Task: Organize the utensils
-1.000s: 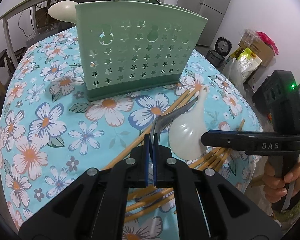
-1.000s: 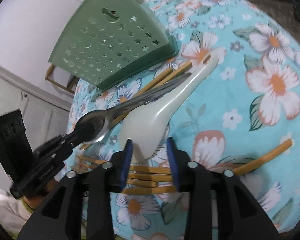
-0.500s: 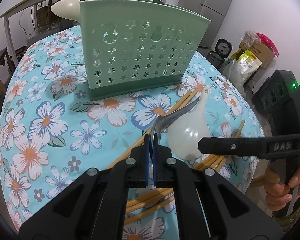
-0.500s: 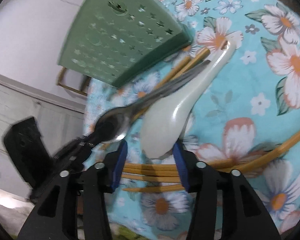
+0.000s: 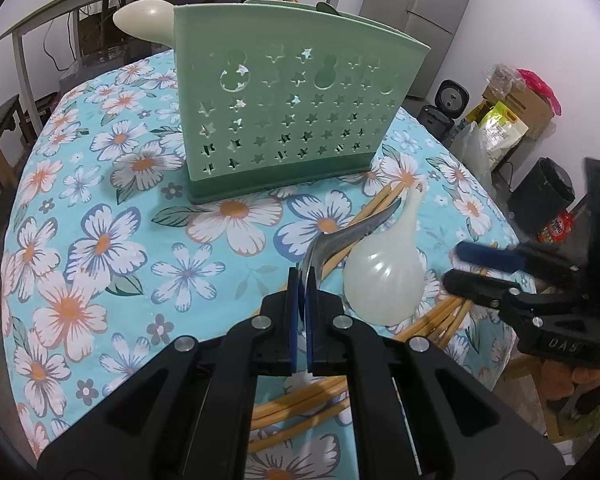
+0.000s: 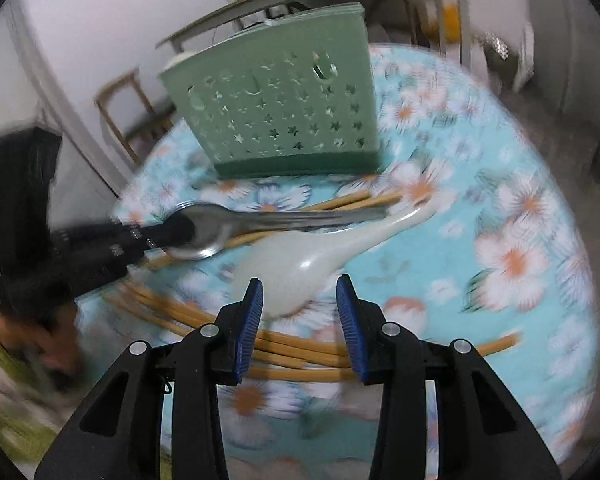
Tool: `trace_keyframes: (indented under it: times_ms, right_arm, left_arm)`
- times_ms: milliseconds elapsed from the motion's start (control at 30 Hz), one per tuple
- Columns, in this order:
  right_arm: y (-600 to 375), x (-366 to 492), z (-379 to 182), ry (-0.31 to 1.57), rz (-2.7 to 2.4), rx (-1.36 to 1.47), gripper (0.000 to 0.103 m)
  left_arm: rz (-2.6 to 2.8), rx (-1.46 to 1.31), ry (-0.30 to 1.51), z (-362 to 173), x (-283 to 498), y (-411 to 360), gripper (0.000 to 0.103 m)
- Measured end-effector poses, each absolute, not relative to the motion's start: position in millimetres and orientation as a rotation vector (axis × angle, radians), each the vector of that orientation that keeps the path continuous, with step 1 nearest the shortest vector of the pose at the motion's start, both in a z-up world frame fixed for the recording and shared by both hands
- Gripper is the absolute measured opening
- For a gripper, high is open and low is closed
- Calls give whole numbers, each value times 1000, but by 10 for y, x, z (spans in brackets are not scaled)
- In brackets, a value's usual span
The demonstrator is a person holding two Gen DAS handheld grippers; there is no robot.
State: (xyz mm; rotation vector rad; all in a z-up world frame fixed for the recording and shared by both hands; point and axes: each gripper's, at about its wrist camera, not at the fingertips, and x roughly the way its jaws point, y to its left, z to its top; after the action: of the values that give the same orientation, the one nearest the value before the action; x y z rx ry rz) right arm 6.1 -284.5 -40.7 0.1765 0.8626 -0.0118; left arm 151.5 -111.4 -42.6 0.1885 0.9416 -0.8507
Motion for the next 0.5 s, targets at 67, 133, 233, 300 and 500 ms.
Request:
trace_keyframes:
  times_ms: [67, 133, 233, 300, 500]
  right_arm:
    - [-2796, 40, -367, 859, -42, 12, 38]
    - [-2761, 71, -363, 868, -69, -165, 38]
    - [-2684, 195, -469, 900, -62, -391, 38]
    - [-2606, 254, -596, 942, -17, -525, 38]
    - [-2138, 105, -918, 877, 112, -995, 29]
  left_arm:
    - [-846, 192, 938, -415, 1511, -1112, 2]
    - [-842, 194, 936, -412, 1509, -1112, 2]
    - [-837, 193, 935, -411, 1510, -1116, 2]
    - [-833, 193, 934, -411, 1517, -1122, 2]
    - [-815, 191, 932, -407, 1552, -1116, 3]
